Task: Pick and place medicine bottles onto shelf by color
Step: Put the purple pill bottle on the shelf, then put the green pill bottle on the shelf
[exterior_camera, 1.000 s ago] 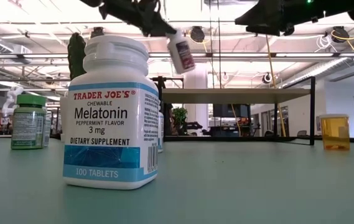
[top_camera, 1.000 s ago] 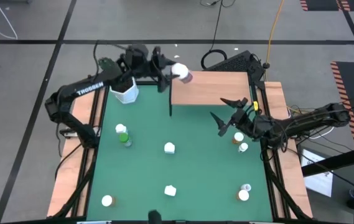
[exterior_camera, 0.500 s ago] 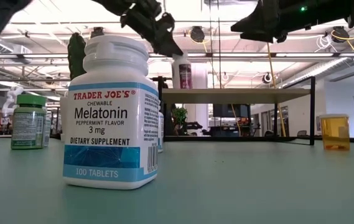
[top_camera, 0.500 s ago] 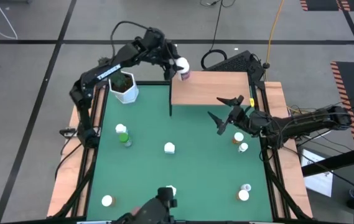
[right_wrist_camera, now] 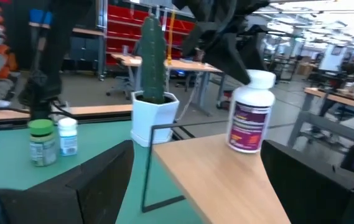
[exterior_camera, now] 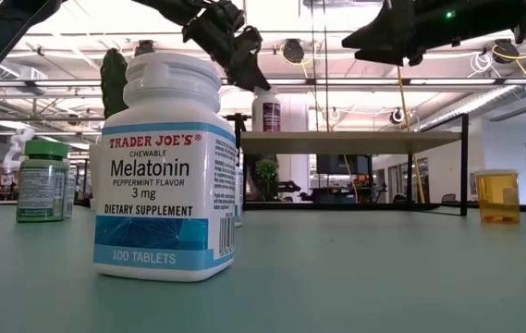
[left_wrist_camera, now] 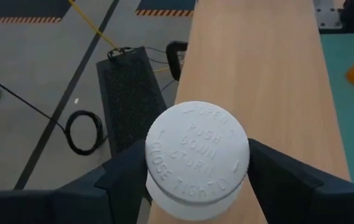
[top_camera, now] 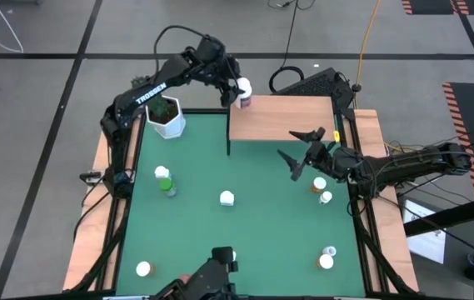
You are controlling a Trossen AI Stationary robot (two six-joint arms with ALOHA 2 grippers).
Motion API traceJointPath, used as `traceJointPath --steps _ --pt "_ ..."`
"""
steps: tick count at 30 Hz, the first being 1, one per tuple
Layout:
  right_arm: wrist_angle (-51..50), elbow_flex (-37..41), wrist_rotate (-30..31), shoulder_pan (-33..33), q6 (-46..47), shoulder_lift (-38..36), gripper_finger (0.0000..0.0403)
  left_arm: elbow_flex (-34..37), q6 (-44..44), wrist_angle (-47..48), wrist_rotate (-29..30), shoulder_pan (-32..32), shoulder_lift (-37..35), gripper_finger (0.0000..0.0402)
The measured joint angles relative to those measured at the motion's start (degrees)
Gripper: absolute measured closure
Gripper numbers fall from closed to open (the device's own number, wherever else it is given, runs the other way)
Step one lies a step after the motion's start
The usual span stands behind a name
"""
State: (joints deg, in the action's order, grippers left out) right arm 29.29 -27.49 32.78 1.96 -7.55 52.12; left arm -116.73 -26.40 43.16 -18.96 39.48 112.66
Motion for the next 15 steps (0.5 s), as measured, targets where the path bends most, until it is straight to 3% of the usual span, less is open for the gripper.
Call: traceJointPath --steps 10,15 --pt "0.4 0.0 0.1 0.0 0.4 0.0 0.006 0.0 1.0 -0.1 4.6 0.0 -0.2 0.005" --pt "-0.1 0.0 0.3 0.0 -0.5 0.0 0.006 0.1 0.4 0.4 8.4 -1.6 -3.2 0.003"
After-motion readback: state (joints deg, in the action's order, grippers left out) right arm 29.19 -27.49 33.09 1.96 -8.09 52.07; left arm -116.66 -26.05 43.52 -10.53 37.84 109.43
